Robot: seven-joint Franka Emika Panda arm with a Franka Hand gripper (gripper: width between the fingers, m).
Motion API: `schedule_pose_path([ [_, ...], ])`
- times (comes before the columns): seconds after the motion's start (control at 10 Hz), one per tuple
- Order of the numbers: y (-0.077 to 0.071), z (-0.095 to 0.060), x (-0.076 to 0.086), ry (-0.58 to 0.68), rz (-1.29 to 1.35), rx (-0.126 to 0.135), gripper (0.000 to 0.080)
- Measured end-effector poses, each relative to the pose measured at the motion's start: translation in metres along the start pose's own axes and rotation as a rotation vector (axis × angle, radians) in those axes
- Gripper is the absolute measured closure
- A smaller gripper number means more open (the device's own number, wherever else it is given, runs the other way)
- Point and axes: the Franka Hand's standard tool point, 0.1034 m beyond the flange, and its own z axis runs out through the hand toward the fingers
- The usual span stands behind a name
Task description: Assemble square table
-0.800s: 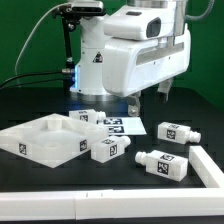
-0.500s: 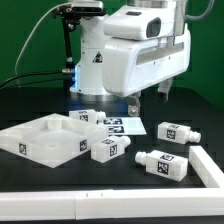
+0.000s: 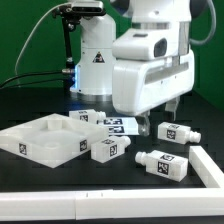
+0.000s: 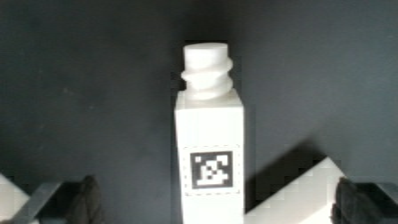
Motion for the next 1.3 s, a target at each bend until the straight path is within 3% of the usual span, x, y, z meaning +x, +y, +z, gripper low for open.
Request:
schedule_pose_path([
  [0.4, -0.005, 0.038, 0.001, 0.009, 0.004, 0.015, 0.0150],
  [0.7, 0.010, 0.051, -0.004, 0.043, -0.004, -0.013, 0.0150],
  [0.8, 0.008, 0.051, -0.003, 0.042, -0.006, -0.011, 0.0272],
  [0.9, 0.009, 0.051, -0.003, 0.042, -0.006, -0.011, 0.0272],
  [1.1, 0.009, 0.051, -0.003, 0.042, -0.006, -0.011, 0.0515],
  [1.3, 0.009, 0.050, -0.003, 0.043, -0.005, -0.012, 0.0515],
])
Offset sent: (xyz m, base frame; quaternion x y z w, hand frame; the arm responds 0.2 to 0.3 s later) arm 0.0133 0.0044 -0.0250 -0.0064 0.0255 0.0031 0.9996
